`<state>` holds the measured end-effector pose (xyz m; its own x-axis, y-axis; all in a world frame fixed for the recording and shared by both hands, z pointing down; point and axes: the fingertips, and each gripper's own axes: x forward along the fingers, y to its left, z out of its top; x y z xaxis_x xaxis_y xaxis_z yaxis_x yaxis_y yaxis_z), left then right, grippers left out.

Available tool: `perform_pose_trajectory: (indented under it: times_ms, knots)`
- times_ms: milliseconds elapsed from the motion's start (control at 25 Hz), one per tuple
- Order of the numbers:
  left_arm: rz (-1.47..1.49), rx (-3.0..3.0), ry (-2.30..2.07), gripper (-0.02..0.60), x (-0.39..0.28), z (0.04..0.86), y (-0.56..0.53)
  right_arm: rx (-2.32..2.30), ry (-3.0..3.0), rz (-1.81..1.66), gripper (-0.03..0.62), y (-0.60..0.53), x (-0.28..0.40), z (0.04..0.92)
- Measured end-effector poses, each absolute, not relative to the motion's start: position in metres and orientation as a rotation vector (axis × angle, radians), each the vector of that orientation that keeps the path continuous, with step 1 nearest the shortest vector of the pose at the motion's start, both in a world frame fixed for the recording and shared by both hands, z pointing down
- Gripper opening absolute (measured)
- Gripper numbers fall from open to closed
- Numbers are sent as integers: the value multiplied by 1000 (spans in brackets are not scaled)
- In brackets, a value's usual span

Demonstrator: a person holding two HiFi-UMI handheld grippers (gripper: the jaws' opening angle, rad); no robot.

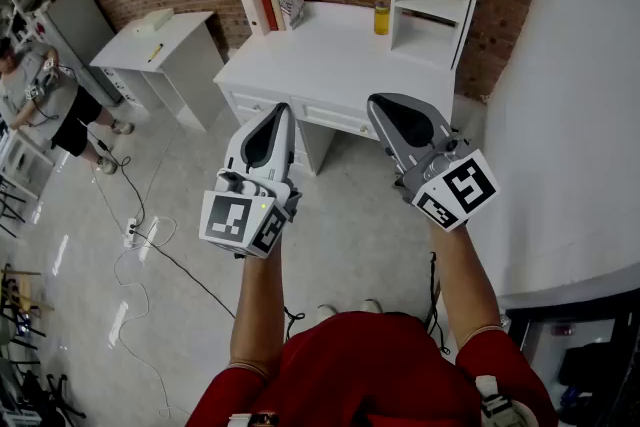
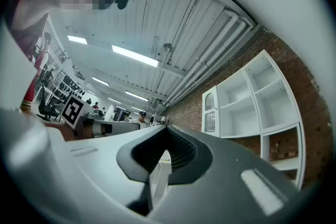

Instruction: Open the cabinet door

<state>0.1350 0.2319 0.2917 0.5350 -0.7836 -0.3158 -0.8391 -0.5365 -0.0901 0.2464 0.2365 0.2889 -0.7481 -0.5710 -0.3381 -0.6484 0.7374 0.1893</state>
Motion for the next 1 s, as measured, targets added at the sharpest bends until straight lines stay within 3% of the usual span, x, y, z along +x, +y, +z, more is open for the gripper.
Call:
perform_pose_trajectory:
  times_ms: [600, 1000]
  knots:
    - [353, -2572, 1386, 0, 116, 313, 223, -961, 2672, 357, 12, 225, 229, 302]
    - [377, -2554, 1412, 0, 48, 316, 205, -943, 2675, 336, 12, 201, 168, 302]
